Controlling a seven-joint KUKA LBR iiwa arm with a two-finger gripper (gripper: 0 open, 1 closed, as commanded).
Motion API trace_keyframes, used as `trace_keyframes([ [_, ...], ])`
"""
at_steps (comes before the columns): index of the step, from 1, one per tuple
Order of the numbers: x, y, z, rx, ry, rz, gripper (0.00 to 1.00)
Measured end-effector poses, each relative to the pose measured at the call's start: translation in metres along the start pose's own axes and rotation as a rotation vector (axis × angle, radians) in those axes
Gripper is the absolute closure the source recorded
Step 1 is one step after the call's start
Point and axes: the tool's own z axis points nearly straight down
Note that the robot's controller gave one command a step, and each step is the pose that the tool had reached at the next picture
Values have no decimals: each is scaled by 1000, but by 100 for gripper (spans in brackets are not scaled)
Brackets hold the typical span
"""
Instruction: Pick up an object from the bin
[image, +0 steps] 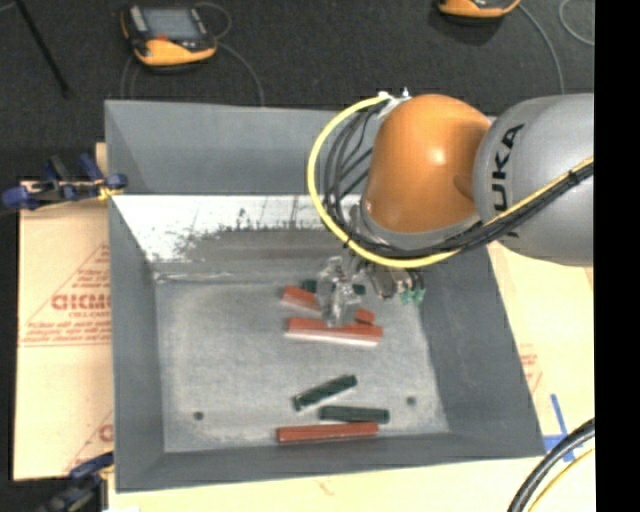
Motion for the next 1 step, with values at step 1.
trace_keyframes([
  [1, -22, 28, 75, -1, 0, -1, 0],
])
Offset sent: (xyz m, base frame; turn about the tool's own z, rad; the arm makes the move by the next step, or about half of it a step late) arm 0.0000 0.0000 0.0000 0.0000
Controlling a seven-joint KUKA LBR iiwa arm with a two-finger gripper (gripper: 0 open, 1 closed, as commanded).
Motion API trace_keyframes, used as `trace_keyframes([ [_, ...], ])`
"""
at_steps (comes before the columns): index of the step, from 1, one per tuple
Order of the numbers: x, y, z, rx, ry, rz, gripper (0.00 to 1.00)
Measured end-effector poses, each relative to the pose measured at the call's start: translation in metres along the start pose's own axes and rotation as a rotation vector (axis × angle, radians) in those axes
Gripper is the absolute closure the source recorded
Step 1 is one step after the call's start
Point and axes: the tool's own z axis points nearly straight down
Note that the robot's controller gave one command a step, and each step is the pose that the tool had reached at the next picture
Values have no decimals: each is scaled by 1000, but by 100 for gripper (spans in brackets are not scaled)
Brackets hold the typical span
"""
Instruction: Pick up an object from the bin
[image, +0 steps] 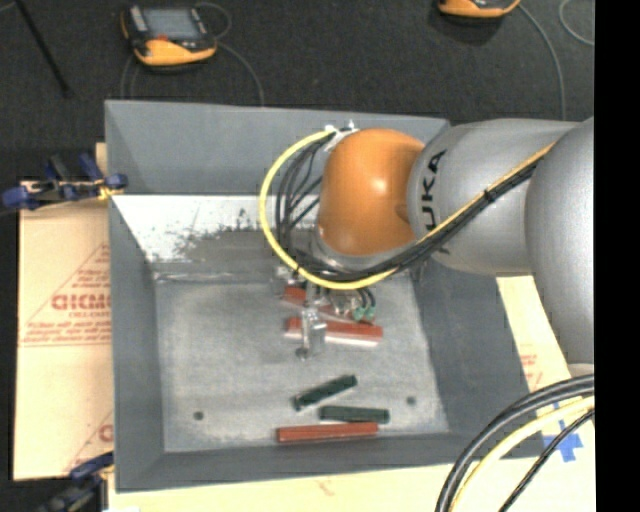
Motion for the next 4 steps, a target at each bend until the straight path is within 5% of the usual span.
trace_keyframes([
  [1, 0, 0, 0, 0, 0, 1, 0],
  [2, 25, -29, 69, 1, 1, 65, 100],
  [4, 25, -28, 69, 0, 2, 64, 100],
])
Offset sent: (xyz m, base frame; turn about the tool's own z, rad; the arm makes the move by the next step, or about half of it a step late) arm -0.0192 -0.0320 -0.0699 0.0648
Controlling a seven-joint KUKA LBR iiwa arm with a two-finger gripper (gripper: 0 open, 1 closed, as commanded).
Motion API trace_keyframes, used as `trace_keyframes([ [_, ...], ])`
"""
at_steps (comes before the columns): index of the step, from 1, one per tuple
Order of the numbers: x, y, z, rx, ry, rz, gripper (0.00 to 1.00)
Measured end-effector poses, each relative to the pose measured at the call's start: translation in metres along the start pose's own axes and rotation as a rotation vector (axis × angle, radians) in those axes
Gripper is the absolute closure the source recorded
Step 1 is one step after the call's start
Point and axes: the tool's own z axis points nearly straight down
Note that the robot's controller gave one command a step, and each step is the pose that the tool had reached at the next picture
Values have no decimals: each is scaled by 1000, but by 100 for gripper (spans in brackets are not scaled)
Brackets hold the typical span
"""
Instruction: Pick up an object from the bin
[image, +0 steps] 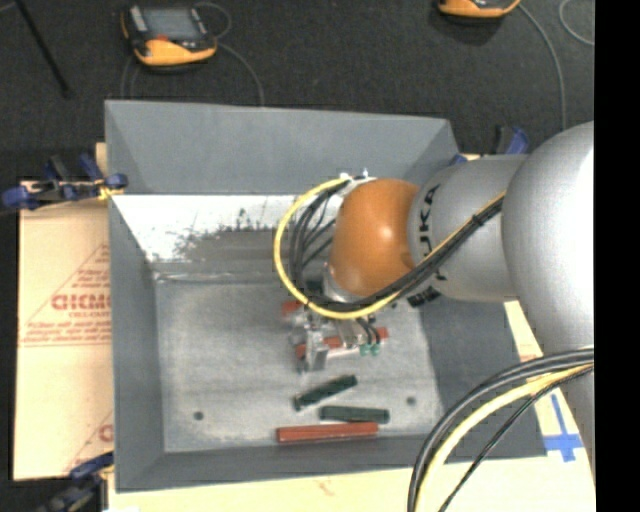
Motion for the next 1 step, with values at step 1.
trace_keyframes([
  [1, -2, -11, -21, 2, -6, -203, 100],
])
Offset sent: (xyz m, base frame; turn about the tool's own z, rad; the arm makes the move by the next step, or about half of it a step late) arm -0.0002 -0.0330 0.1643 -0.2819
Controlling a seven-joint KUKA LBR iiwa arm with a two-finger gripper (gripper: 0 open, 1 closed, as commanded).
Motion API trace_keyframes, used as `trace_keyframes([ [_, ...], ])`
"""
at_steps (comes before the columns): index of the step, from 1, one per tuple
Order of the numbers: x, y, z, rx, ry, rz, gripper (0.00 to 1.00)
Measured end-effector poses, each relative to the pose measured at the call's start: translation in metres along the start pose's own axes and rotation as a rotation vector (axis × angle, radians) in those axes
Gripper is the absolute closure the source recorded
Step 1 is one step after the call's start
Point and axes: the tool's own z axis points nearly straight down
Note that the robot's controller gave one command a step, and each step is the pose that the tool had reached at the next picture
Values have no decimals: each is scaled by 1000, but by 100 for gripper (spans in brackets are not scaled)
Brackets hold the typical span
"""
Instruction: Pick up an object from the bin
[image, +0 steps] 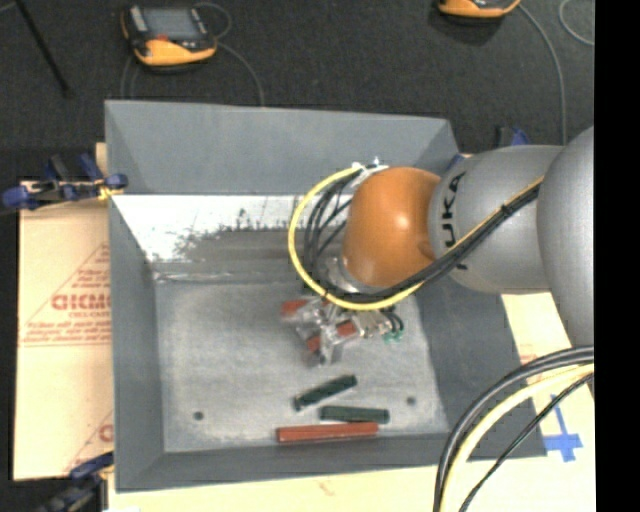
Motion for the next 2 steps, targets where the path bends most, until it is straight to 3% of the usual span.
trace_keyframes([
  [1, 8, -22, -145, 0, 1, -76, 100],
  [2, 8, -21, -144, -2, 4, -75, 100],
])
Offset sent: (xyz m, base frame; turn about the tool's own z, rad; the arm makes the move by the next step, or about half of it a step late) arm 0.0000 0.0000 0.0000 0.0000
